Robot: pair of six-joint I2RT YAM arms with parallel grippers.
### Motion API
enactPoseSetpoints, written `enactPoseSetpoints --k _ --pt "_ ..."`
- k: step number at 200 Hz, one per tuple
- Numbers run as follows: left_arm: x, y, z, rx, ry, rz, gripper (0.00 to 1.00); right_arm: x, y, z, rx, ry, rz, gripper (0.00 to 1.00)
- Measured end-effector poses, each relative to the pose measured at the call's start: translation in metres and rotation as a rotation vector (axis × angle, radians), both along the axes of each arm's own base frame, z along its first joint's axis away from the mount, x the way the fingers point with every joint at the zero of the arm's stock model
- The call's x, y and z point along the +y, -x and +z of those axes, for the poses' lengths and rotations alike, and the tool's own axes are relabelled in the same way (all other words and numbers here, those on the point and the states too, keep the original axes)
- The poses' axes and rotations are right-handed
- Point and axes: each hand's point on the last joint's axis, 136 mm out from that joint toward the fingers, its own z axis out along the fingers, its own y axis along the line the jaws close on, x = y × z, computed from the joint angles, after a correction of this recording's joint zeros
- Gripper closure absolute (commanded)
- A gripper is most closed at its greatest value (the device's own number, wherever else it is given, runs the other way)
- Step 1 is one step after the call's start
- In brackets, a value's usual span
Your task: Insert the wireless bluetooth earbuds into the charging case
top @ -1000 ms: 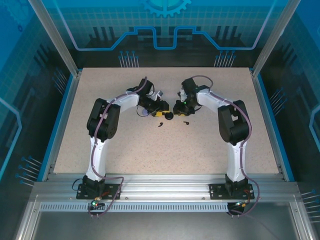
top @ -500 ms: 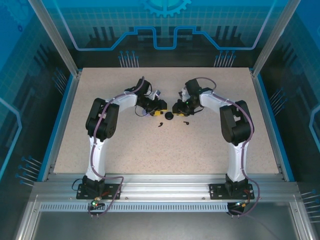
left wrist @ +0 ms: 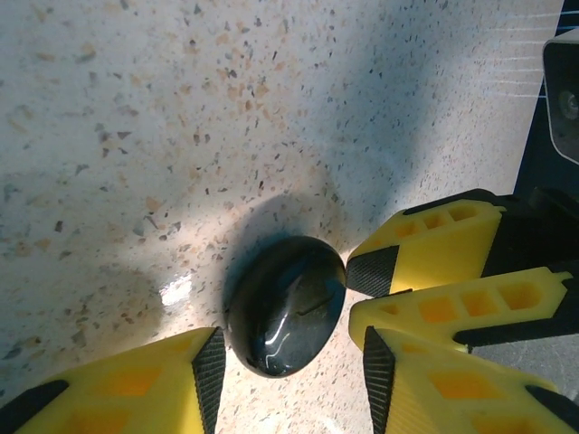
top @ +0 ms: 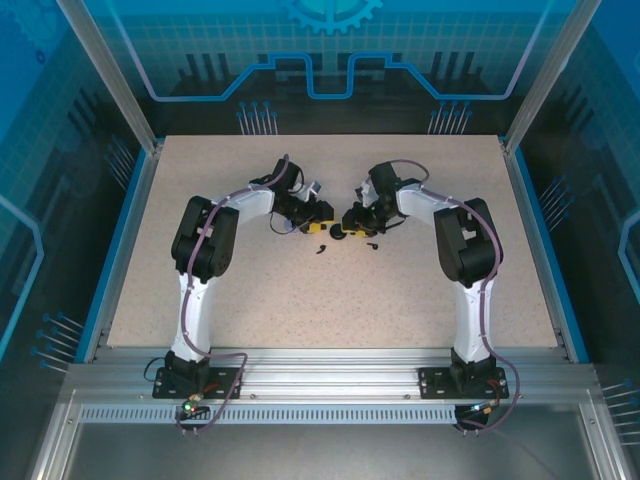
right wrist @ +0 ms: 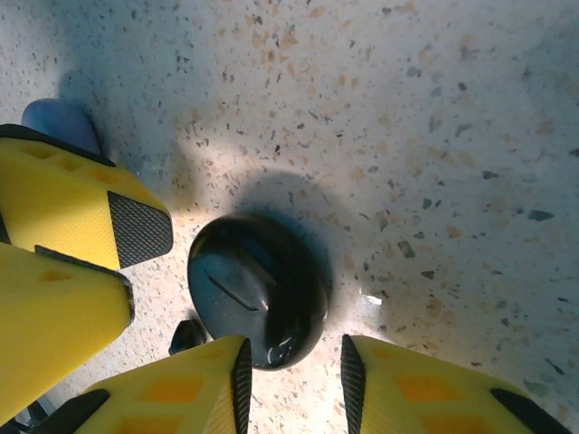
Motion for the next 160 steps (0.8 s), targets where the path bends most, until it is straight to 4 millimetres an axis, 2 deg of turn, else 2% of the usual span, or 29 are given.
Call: enactPoseSetpoints --k 160 --pt "-0.006 0.006 -0.01 0.056 0.054 0.016 0.59 0.005 0.0 -0.004 0.037 -0.044 -0.018 0.8"
